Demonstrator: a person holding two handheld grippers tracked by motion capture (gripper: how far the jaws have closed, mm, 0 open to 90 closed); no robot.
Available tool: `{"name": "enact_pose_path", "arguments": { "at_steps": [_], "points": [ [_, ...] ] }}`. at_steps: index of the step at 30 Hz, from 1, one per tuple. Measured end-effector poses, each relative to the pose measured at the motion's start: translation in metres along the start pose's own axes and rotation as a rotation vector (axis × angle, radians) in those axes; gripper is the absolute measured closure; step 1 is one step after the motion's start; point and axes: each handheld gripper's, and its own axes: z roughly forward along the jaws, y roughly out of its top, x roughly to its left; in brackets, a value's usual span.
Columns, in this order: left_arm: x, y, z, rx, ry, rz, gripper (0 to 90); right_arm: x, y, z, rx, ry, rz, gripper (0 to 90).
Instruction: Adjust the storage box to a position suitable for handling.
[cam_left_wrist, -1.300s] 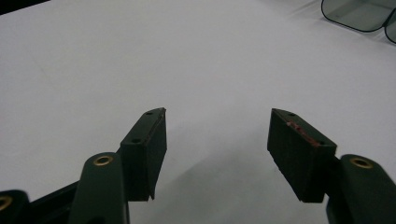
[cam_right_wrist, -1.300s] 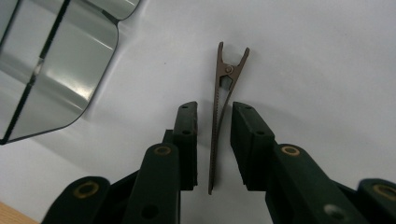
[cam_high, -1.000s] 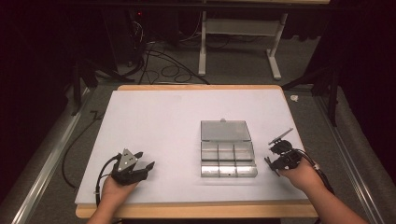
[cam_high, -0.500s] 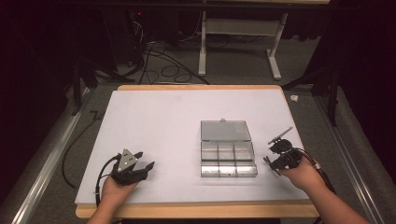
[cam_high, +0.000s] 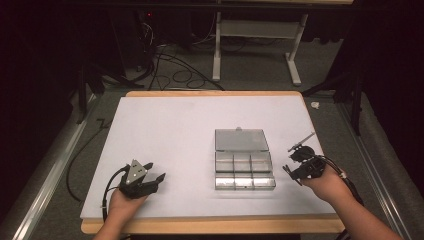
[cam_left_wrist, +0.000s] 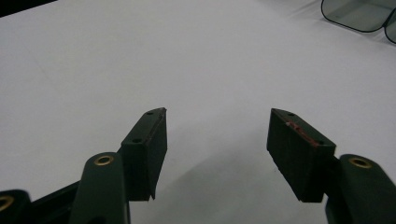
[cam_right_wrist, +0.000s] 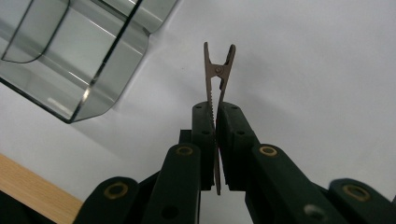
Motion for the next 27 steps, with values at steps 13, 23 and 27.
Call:
{"name": "enact_pose_path", "arguments": {
  "at_steps": [13,23,27],
  "points": [
    [0.000,0.000,0.000,0.001,-0.001,0.000,38.6,0.009,0.011,-0.012,-0.021,0.003,-0.025,86.4],
    [0.000,0.000,0.000,-0.003,-0.001,-0.001,38.6,0.021,0.027,-0.021,-0.037,0.009,-0.052,86.4],
    [0.000,0.000,0.000,-0.004,-0.002,-0.003,38.6,0.026,0.033,-0.024,-0.046,0.013,-0.074,86.5]
  ]
}}
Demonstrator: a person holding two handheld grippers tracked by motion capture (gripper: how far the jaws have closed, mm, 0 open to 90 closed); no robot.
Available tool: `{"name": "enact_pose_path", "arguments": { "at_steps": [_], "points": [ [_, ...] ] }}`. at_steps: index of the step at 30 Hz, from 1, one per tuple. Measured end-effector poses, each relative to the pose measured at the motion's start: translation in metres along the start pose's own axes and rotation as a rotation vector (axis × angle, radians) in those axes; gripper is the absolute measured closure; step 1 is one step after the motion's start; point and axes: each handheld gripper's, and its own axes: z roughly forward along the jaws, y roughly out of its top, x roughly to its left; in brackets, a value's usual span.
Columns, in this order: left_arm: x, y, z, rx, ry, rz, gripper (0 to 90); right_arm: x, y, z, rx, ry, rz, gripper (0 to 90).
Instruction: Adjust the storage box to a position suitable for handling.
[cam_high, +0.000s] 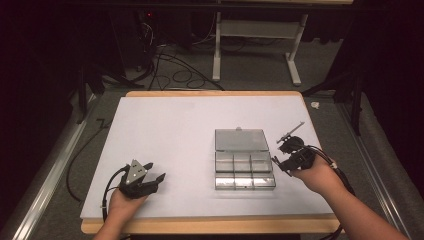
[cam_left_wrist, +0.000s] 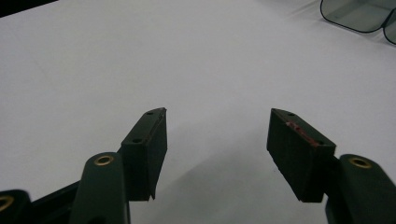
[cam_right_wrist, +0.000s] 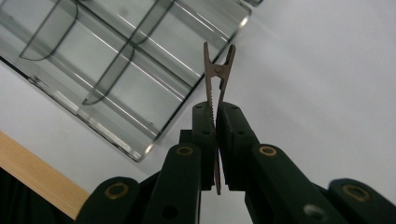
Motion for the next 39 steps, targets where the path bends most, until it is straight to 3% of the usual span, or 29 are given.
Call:
{"name": "enact_pose_path", "arguments": {
  "at_steps": [9,20,27,39],
  "points": [
    [0.000,0.000,0.000,0.002,-0.002,0.000,38.6,0.010,0.017,-0.003,-0.015,0.001,-0.031,86.6],
    [0.000,0.000,0.000,0.006,-0.005,0.005,38.6,0.027,0.034,0.011,-0.012,0.023,-0.079,86.7],
    [0.000,0.000,0.000,0.007,-0.004,0.004,38.6,0.029,0.040,0.028,0.015,0.024,-0.093,86.6],
    [0.000,0.000,0.000,0.006,-0.008,0.006,38.6,0.027,0.048,0.045,0.023,-0.015,-0.107,86.5]
  ]
}}
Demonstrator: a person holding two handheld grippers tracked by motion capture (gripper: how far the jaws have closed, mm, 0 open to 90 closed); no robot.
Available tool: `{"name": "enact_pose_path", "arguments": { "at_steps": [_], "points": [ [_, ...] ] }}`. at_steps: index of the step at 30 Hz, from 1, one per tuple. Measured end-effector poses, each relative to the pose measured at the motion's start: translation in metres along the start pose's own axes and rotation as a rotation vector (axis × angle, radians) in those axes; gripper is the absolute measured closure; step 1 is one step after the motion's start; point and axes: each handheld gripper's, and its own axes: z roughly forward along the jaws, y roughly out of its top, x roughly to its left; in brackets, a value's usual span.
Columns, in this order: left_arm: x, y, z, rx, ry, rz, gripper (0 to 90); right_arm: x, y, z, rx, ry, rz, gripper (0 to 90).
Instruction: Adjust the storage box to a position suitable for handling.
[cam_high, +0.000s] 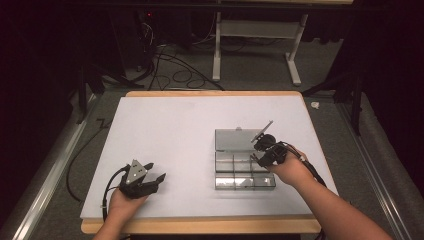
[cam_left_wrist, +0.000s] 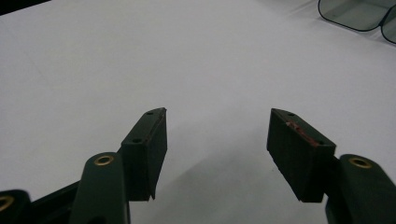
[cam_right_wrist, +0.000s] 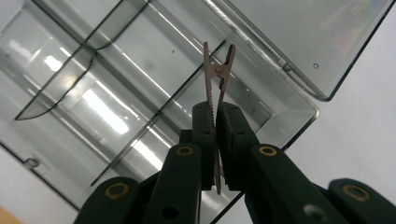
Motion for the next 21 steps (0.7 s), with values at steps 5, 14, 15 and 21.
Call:
{"name": "enact_pose_path", "arguments": {
  "at_steps": [5,14,15,21],
  "points": [
    [0.0000,0.0002,0.0004,0.005,-0.002,0.002,38.6,-0.0025,0.0007,0.0066,0.013,-0.005,0.001,86.4],
    [-0.0008,0.0004,0.0009,0.009,0.001,0.009,38.7,-0.0025,0.0021,0.0094,0.019,-0.013,-0.008,86.0],
    [-0.0008,0.0004,0.0009,0.009,0.001,0.008,38.7,-0.0017,0.0022,0.0095,0.020,-0.017,-0.008,85.9],
    [-0.0010,0.0003,0.0006,0.006,0.002,0.009,38.7,-0.0006,0.0012,0.0096,0.010,-0.028,-0.023,86.0]
  ]
}}
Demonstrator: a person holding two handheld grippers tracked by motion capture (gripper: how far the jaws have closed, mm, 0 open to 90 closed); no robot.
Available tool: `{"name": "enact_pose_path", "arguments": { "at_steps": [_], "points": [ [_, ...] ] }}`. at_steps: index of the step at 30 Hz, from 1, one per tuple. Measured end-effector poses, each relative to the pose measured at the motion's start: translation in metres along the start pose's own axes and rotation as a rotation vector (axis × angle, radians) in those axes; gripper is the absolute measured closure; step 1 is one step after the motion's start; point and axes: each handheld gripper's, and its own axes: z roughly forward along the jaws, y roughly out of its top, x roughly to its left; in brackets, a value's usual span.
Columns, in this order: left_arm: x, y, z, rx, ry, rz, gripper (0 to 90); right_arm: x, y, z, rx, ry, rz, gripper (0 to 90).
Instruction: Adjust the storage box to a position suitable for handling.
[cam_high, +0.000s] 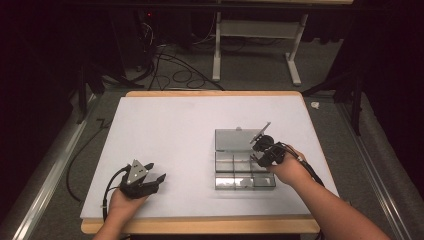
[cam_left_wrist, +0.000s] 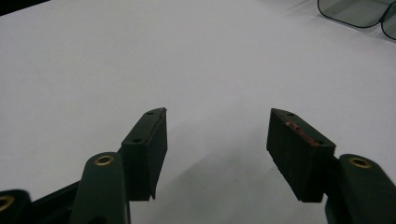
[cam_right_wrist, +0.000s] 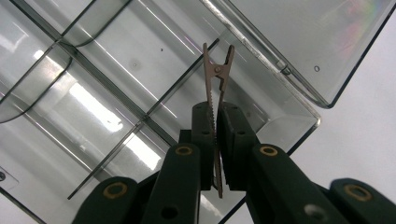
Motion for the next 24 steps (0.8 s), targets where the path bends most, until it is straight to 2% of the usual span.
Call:
{"name": "enact_pose_path", "arguments": {
  "at_steps": [8,14,24],
  "points": [
    [0.0003,0.0001,0.0001,0.002,-0.001,-0.001,38.8,0.0002,0.0012,0.0014,-0.004,0.002,-0.008,85.8],
    [0.0005,-0.0001,-0.0003,-0.001,-0.002,-0.002,38.8,0.0005,0.0015,0.0061,0.024,-0.002,-0.006,85.9],
    [0.0004,-0.0001,-0.0004,-0.003,-0.001,-0.001,38.7,-0.0005,0.0003,0.0070,0.018,-0.003,-0.009,85.9]
  ]
}}
